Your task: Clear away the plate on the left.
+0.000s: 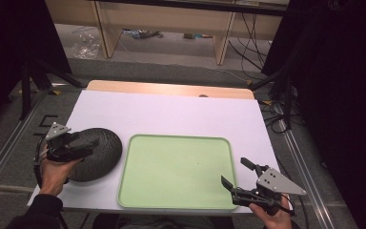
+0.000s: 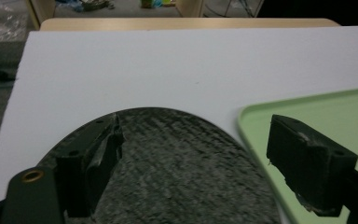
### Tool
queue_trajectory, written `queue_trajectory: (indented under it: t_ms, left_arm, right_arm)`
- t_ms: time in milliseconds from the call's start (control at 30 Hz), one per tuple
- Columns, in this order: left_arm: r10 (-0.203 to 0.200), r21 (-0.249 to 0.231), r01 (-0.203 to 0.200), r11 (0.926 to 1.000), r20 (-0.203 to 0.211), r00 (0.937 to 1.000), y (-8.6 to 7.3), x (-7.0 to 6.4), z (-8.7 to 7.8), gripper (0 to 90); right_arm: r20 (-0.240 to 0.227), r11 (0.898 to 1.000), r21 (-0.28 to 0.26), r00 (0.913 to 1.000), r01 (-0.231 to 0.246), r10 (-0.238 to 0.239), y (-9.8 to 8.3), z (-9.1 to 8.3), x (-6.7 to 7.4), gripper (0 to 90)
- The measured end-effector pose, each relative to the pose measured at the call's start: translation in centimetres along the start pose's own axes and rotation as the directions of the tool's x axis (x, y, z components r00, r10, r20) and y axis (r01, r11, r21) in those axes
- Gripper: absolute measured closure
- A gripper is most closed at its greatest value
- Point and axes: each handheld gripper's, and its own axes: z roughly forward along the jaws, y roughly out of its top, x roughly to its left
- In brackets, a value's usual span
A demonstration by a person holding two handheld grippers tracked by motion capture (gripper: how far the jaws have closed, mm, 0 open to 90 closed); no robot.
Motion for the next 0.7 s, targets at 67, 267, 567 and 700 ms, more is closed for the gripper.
queue_trajectory:
  t_ms: [67, 267, 567, 700]
  left_arm:
    - [-0.031, 0.016, 0.031, 0.9994, -0.014, 0.9994, -0.1, 1.1, 0.2, 18.2]
    - [-0.081, 0.064, 0.083, 0.9945, -0.035, 0.9961, -0.5, 3.7, 0.5, 18.8]
    - [-0.158, 0.138, 0.164, 0.9768, -0.053, 0.9860, -1.1, 7.1, 0.8, 21.8]
    - [-0.193, 0.155, 0.204, 0.9666, -0.081, 0.9778, -1.7, 8.2, 0.7, 23.5]
  right_arm:
    - [-0.003, 1.000, 0.001, 1.0000, 0.000, 0.000, 0.0, 0.0, 0.0, 15.8]
    - [0.000, 1.000, -0.008, 1.0000, -0.002, 0.002, 0.0, 0.0, 0.0, 15.8]
    - [-0.002, 1.000, -0.007, 1.0000, -0.001, 0.001, 0.0, 0.0, 0.0, 15.8]
    - [-0.003, 1.000, -0.008, 1.0000, -0.002, 0.002, 0.0, 0.0, 0.0, 15.8]
